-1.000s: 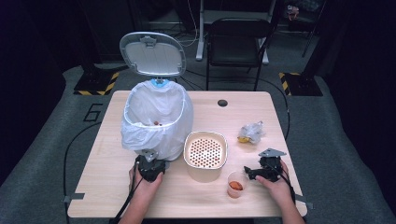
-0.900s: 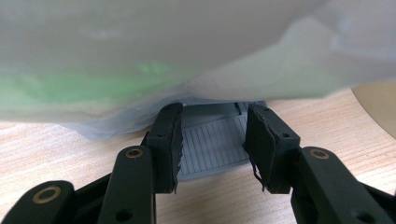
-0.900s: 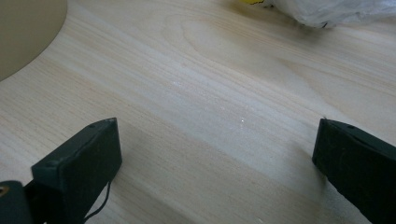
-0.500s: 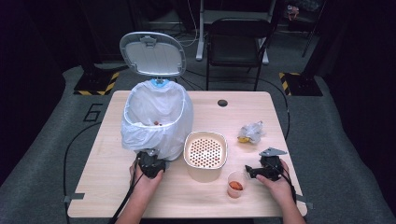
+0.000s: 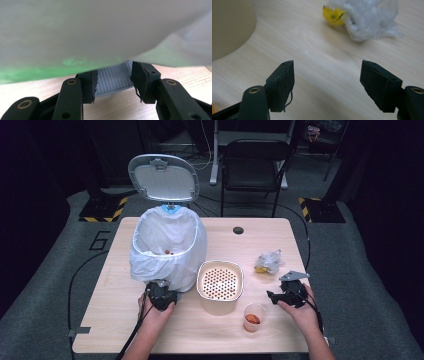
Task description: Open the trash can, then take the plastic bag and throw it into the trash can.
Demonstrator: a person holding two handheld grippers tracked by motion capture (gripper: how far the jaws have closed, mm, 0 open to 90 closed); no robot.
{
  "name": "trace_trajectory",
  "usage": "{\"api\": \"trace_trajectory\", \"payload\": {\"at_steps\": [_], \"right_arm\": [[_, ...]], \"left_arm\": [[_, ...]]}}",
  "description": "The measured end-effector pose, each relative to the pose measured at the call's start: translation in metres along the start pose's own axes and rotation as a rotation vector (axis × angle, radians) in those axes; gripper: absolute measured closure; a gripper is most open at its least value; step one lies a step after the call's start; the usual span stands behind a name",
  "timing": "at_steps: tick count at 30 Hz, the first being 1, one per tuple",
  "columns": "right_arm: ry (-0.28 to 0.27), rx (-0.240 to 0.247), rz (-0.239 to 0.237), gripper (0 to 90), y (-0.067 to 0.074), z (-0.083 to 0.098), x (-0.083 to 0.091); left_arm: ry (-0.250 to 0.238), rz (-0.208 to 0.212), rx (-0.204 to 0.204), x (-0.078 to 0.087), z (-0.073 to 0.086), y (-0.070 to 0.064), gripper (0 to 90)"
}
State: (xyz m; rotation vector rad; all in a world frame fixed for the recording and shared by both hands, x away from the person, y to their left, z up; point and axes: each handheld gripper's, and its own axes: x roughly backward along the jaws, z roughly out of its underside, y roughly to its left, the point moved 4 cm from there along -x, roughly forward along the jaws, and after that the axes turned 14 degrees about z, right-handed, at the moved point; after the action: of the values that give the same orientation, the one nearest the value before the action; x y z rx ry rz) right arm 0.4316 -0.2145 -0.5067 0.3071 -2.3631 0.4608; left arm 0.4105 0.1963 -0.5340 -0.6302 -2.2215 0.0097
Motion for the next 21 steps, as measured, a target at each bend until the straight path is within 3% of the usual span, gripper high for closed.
{"api": "trace_trajectory", "payload": {"at_steps": [3, 4, 7, 8, 15, 17, 18, 21], "right_arm": [[-0.018, -0.02, -0.023, 32.4, -0.009, -0.016, 0.0], [-0.022, -0.034, -0.035, 33.5, -0.01, -0.02, 0.0], [-0.023, -0.013, -0.041, 33.9, -0.015, -0.031, -0.004], [-0.018, -0.029, -0.038, 33.9, -0.014, -0.034, -0.005], [-0.048, 0.036, -0.021, 34.6, -0.019, -0.058, -0.011], [-0.043, 0.042, -0.018, 34.8, -0.019, -0.062, -0.015], [-0.035, 0.054, -0.015, 34.8, -0.02, -0.064, -0.016], [-0.036, 0.075, -0.019, 34.8, -0.019, -0.07, -0.018]], "left_arm": [[-0.012, 0.005, 0.016, -0.001, 0.0, -0.002, 56.0], [0.019, -0.001, -0.008, 0.001, 0.0, 0.001, 56.0], [0.027, 0.003, 0.015, 0.001, 0.0, -0.001, 56.0], [0.027, 0.003, 0.015, 0.001, 0.0, -0.001, 56.0], [0.029, -0.007, -0.021, 0.002, 0.001, 0.002, 56.0], [0.027, -0.006, -0.023, 0.002, 0.001, 0.002, 56.0], [-0.007, 0.002, 0.008, 0.0, 0.0, 0.0, 56.0], [0.027, 0.0, -0.015, 0.002, 0.0, 0.001, 56.0]]}}
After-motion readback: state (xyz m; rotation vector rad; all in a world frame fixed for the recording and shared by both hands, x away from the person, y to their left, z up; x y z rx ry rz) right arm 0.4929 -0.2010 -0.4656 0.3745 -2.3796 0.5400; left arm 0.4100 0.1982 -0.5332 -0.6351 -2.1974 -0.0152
